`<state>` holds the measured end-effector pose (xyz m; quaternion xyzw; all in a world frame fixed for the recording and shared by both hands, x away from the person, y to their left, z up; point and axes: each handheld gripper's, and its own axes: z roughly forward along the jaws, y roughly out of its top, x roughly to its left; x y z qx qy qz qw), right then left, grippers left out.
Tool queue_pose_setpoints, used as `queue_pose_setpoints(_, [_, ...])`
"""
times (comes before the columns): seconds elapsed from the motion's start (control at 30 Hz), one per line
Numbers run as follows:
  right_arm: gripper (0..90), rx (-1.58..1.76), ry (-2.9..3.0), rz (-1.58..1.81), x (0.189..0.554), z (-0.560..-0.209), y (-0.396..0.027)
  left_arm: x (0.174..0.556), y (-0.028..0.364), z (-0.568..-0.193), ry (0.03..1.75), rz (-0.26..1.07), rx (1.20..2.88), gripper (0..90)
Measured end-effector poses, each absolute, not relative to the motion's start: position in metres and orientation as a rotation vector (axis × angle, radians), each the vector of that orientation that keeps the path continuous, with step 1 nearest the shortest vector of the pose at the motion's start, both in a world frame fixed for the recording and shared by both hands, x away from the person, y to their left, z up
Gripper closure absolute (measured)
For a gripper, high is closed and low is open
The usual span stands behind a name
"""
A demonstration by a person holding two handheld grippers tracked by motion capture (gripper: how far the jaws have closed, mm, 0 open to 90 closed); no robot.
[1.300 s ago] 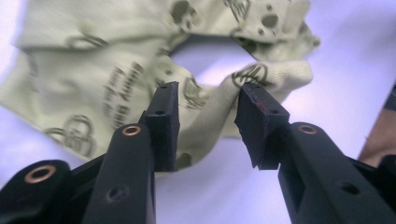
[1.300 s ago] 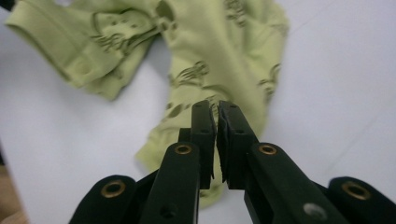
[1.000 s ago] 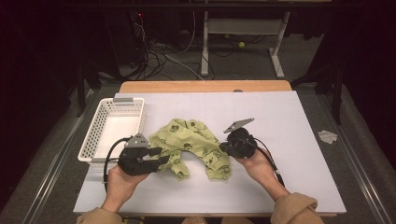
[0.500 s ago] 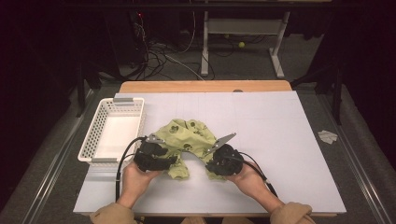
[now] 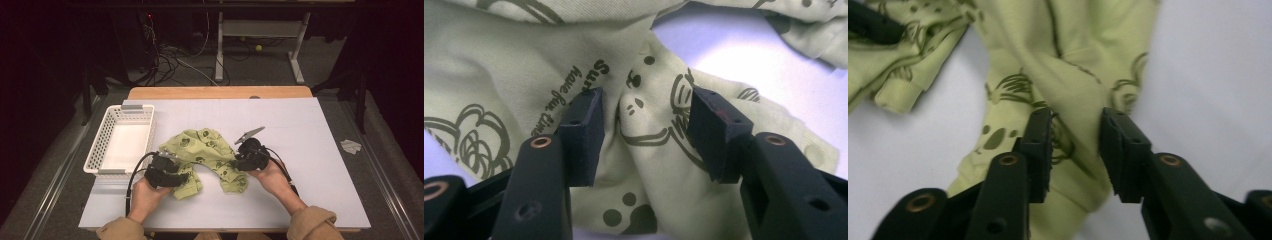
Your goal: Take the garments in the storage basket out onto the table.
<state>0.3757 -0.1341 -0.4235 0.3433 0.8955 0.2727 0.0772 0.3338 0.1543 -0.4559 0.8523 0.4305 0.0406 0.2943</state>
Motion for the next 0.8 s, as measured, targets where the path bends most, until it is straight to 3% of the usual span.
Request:
queue_pose_setpoints(0.2, [75.4,0.999,2.729,0.668,0.376,-0.439,-0.121,0.333,0.153,-0.459,1.129,0.197,2.306,64.1])
queue_pose_setpoints(0.3, [82.9,0.959,2.727,0.656,0.375,-0.439,-0.120,0.336,0.157,-0.458,1.105,0.102,2.298,77.0])
queue_pose_setpoints(0.37, [86.3,0.922,2.718,0.674,0.373,-0.434,-0.123,0.337,0.156,-0.456,1.086,0.113,2.311,82.2])
queue_pose_setpoints(0.8, [87.2,0.841,2.706,0.971,0.337,-0.381,-0.134,0.320,0.172,-0.412,0.970,0.077,2.201,83.4])
